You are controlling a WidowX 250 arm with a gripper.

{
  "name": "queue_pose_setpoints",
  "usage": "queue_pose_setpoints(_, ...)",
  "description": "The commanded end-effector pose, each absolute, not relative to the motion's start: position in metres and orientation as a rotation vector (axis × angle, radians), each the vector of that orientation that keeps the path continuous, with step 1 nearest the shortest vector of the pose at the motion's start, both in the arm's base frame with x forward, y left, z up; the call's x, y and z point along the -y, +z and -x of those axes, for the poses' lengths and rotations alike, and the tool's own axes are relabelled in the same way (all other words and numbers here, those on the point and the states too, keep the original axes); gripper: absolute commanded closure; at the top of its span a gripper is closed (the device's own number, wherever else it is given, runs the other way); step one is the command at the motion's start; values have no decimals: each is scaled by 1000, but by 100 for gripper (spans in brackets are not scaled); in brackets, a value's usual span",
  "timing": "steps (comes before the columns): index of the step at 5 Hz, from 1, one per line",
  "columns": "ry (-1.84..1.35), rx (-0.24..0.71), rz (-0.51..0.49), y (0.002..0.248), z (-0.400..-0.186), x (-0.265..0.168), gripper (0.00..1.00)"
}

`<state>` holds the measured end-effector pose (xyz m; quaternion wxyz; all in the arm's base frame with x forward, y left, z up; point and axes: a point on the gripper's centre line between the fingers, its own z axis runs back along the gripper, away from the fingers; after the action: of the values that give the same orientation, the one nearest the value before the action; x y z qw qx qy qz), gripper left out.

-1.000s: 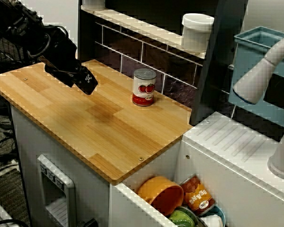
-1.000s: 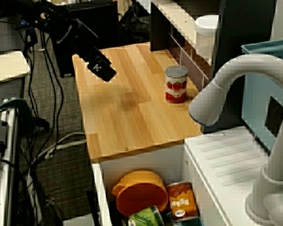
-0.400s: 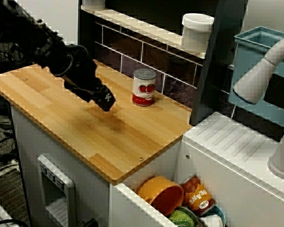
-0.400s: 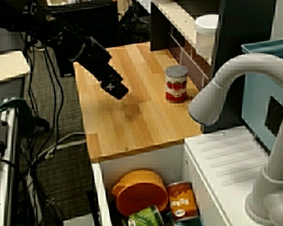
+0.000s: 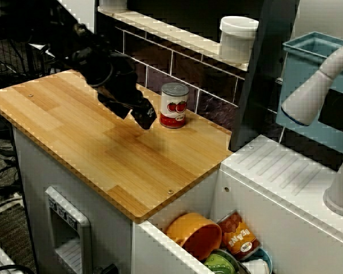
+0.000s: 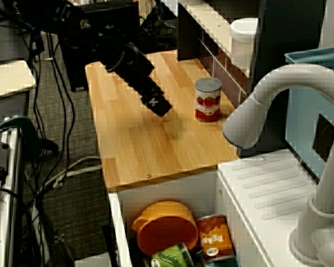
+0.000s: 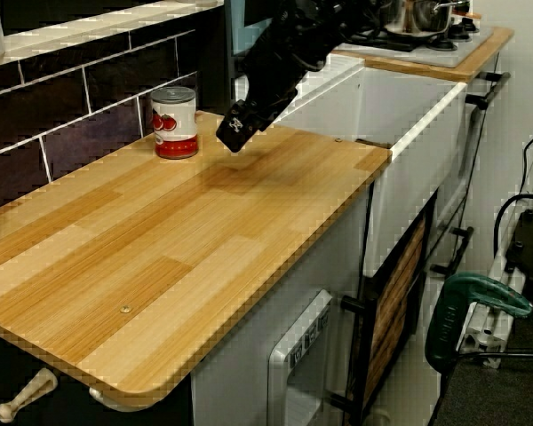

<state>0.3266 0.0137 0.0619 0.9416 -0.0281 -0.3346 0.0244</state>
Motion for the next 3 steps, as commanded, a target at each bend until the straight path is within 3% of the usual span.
queue_pose_setpoints(1, 53, 737, 60, 72, -334, -3, 0)
queue_pose_setpoints(3, 59, 737, 63, 70, -348, 0, 0)
